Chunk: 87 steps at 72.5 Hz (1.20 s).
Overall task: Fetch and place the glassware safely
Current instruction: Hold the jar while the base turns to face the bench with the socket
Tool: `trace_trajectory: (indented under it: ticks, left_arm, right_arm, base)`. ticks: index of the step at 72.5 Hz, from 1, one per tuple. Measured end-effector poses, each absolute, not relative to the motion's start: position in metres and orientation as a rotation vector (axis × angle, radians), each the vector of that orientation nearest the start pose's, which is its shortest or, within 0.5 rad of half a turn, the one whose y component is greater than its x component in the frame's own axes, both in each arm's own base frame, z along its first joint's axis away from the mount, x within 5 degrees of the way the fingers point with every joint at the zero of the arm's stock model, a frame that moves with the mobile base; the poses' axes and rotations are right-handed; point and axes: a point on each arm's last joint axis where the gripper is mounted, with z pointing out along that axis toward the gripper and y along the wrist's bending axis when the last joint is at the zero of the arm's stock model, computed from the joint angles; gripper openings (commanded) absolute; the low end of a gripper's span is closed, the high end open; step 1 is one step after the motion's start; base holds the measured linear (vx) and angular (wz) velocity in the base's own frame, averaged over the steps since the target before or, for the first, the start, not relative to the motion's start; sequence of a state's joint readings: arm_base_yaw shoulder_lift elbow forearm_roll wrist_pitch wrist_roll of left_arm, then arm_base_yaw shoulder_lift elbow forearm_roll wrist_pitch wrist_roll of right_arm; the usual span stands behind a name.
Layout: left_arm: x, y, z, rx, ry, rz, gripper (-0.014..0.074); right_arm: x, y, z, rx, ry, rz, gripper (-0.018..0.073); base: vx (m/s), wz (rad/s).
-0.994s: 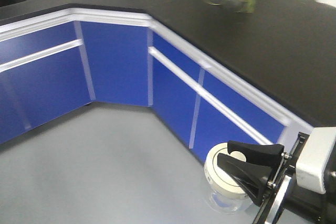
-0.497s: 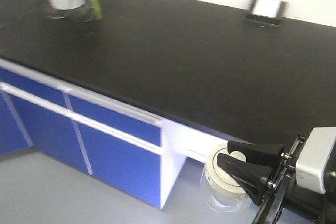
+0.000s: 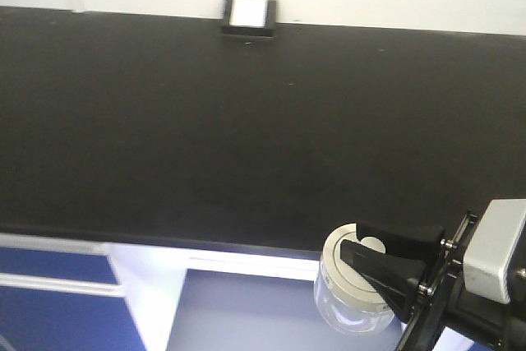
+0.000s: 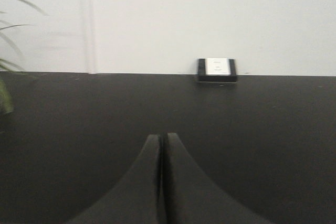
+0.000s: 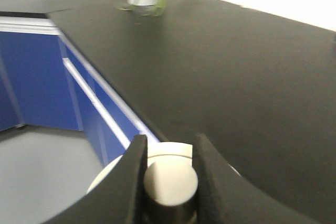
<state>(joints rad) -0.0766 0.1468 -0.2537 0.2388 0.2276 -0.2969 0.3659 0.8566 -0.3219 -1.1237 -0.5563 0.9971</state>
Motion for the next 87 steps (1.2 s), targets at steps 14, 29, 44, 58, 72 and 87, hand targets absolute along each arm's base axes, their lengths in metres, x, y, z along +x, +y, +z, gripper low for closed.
trace_trajectory:
  ticks: [14, 29, 44, 58, 72, 87]
  left_arm:
    - [0.0591, 0.0004, 0.2699, -0.031, 1.598, -0.067, -0.0007]
    - [0.0591, 0.0004, 0.2699, -0.031, 1.598, -0.067, -0.0007]
    - [0.0591, 0.0004, 0.2699, -0.031, 1.598, -0.067, -0.0007]
    - [0.0591, 0.0004, 0.2699, -0.031, 1.598, -0.067, -0.0007]
    - [0.0591, 0.0004, 0.2699, -0.031, 1.598, -0.067, -0.0007]
    - [0.0591, 0.0004, 0.2699, -0.031, 1.598, -0.067, -0.0007]
  right_arm:
    - [0.1325, 0.0971, 0.2582, -0.726, 1.624, 0.656, -0.0001]
    - [0.1325, 0.0971, 0.2582, -0.726, 1.624, 0.656, -0.0001]
    - [0.1325, 0.0971, 0.2582, -0.726, 1.624, 0.656, -0.0001]
    - [0.1325, 0.0971, 0.2583, -0.726, 1.624, 0.657, -0.0001]
    - [0.1325, 0.0971, 0.2583, -0.726, 1.624, 0.657, -0.0001]
    - [0.1325, 0.0971, 0.2583, -0.726, 1.624, 0.657, -0.0001]
  base:
    - [0.13, -0.47]
    - [0.1, -0.17]
    - [0.11, 0.03]
    - [0.15, 0.03]
    - [0.15, -0.03]
    - [0.12, -0.03]
